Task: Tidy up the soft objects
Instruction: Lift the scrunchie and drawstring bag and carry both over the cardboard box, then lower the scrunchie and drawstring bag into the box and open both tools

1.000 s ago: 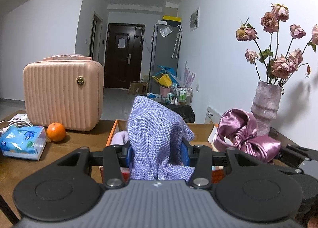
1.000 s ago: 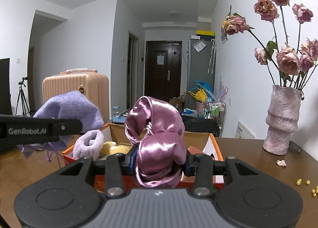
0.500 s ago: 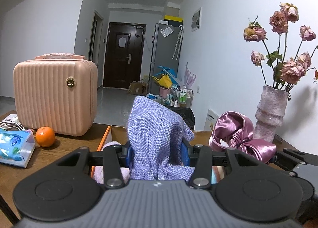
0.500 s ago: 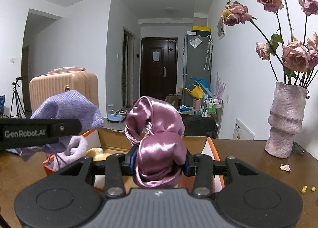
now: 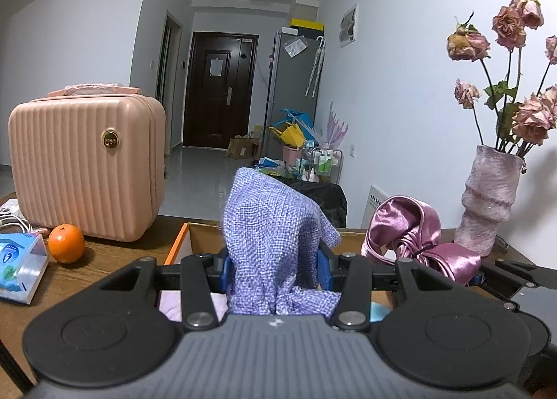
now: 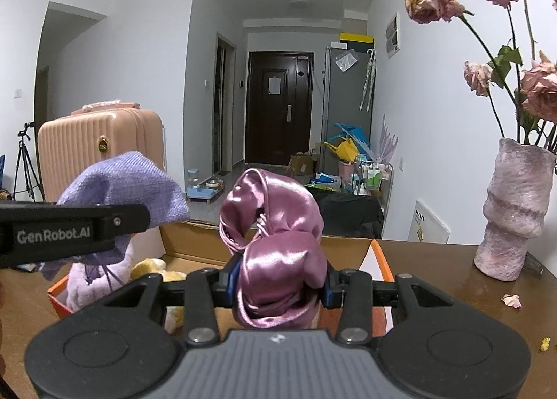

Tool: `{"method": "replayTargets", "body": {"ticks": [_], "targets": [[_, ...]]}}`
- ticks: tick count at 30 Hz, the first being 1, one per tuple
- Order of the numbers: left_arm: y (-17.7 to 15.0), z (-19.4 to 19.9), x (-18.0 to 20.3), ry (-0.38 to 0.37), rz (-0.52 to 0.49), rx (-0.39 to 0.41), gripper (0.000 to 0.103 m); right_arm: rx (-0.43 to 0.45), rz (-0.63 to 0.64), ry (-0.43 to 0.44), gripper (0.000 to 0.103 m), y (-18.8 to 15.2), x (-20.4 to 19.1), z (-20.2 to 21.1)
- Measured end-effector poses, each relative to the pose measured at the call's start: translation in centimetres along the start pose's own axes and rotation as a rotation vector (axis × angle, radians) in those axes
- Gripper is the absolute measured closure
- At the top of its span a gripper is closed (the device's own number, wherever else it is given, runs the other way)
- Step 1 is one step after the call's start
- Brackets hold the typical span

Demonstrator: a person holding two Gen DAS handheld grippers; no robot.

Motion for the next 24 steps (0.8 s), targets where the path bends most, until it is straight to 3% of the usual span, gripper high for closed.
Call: {"method": "replayTargets", "body": {"ticks": [24], "targets": [[-0.7,-4.5,-0.8,0.028,-0.033,-0.047,0.056,-0.075,0.023,-0.014,0.058,-0.7,0.1,-4.0]]}}
Point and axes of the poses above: each gripper's, at about its wrist camera, not at the fingertips, and z roughly against the way its jaws point, x to its right, y to its top, the point moved 5 cm from there along -z, roughly the way its jaws point, and after that the axes turned 2 degrees about y, right-handed, at the moved point
